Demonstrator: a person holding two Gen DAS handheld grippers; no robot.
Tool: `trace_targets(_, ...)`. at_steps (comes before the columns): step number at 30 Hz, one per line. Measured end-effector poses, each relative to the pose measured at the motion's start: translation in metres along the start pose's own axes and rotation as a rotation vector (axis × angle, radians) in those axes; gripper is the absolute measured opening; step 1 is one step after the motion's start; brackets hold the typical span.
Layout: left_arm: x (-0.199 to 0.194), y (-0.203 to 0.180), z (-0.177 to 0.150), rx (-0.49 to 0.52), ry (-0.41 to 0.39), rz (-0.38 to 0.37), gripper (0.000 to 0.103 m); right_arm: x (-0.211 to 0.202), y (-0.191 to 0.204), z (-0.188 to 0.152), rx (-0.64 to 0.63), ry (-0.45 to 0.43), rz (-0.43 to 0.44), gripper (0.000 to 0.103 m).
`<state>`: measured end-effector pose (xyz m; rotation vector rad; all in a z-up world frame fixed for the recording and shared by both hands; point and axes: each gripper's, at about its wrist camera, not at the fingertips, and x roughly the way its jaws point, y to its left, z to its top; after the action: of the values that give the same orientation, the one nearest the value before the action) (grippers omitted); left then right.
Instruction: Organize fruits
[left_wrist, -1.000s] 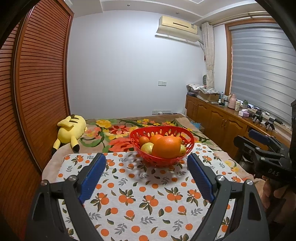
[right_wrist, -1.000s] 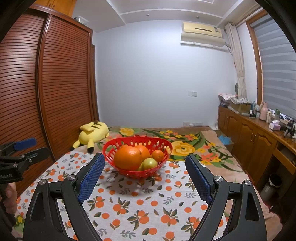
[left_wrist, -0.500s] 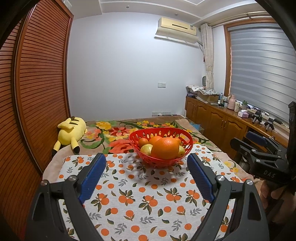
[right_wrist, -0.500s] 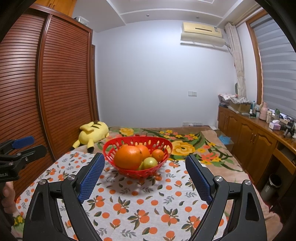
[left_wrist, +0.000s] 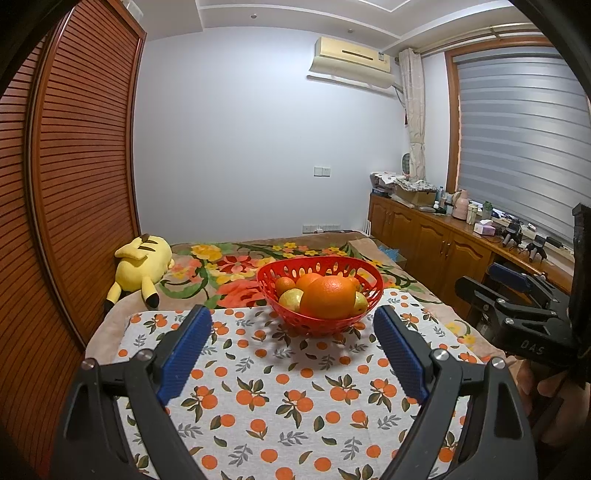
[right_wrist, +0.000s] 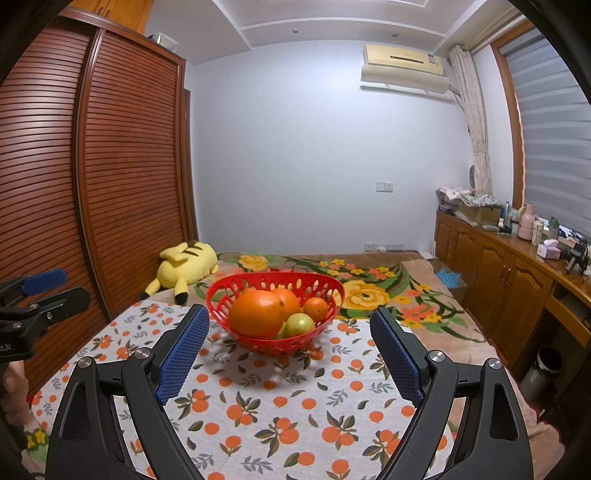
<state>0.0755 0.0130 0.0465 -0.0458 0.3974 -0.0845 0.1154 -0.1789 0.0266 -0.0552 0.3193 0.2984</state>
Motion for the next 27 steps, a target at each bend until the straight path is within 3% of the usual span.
trace_targets(27, -0.0061, -0.0026, 0.0042, 0.001, -0.014, -0.006, 0.09, -0.0014, -0.0002, -0.001, 0.001, -0.002, 0.001, 0.091)
